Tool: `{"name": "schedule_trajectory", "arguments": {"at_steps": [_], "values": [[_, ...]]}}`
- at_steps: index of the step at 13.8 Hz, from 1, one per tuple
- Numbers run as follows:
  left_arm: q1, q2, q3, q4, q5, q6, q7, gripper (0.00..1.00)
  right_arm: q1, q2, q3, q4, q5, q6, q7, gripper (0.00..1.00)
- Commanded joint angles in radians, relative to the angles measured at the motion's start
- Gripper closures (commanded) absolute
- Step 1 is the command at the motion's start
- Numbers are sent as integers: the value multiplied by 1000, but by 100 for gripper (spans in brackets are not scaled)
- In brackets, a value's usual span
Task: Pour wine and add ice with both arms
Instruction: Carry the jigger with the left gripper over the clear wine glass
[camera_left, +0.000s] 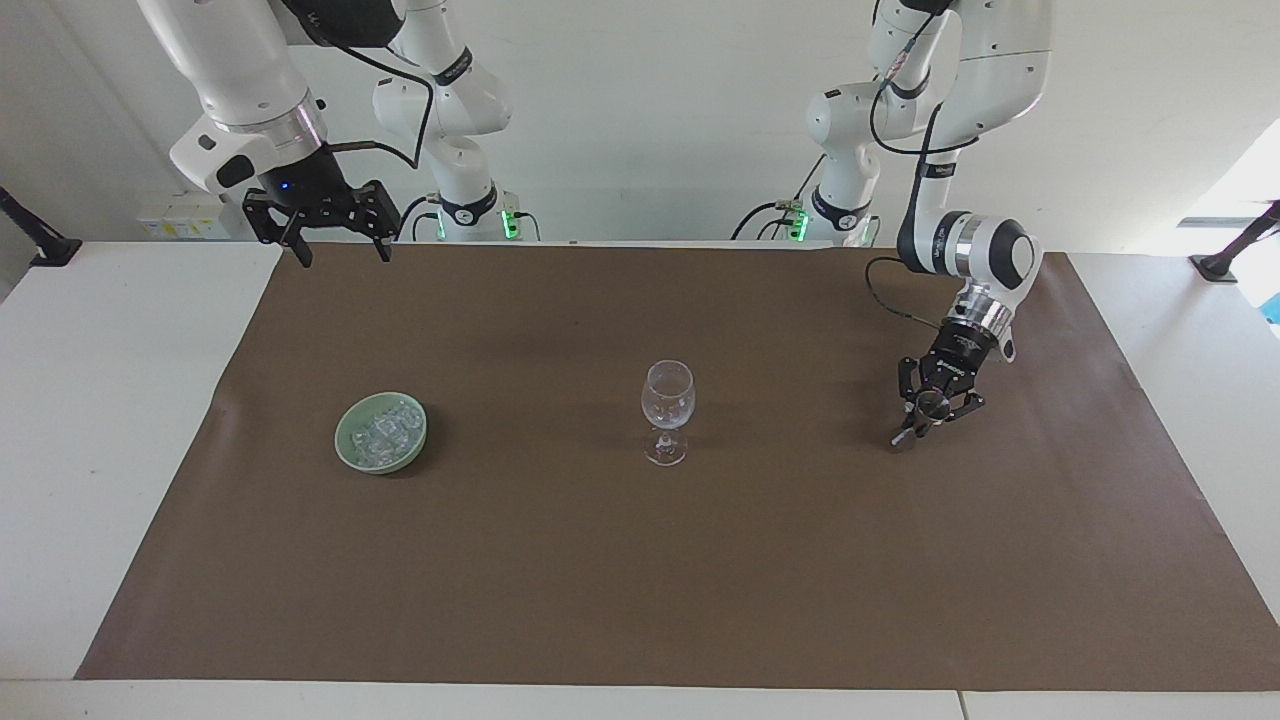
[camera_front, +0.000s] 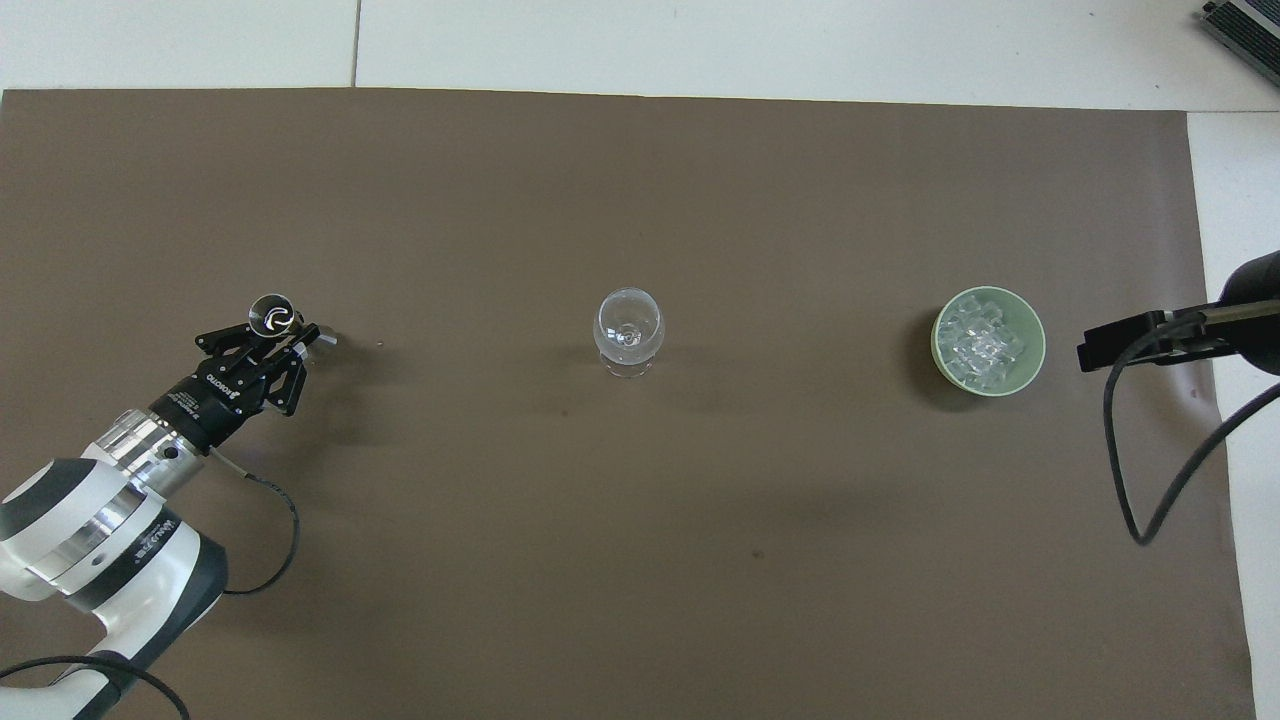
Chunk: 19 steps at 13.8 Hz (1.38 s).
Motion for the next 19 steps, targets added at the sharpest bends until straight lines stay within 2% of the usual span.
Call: {"name": "schedule_trajectory", "arguments": {"at_steps": [1,6,11,15,19], "values": [[-40,-8,2,37,-27,10,15,100,-12,-15,9,-10,-7,-12,-26,0],[-76,-48,-68,86,-30,158,-25,100,-12,-15,9,-10,-7,-11,-26,0],[-182,-96,-133,143,-160,353,-88,100,-12,-15,9,-10,-7,-11,-26,0],[-295,-77,-148,233,-252,497,-86,100,-12,-15,9,-10,-7,-11,-26,0],[-415,-56,-148,341,-261,625,-86,100,-12,-15,9,-10,-7,-12,-26,0]]}}
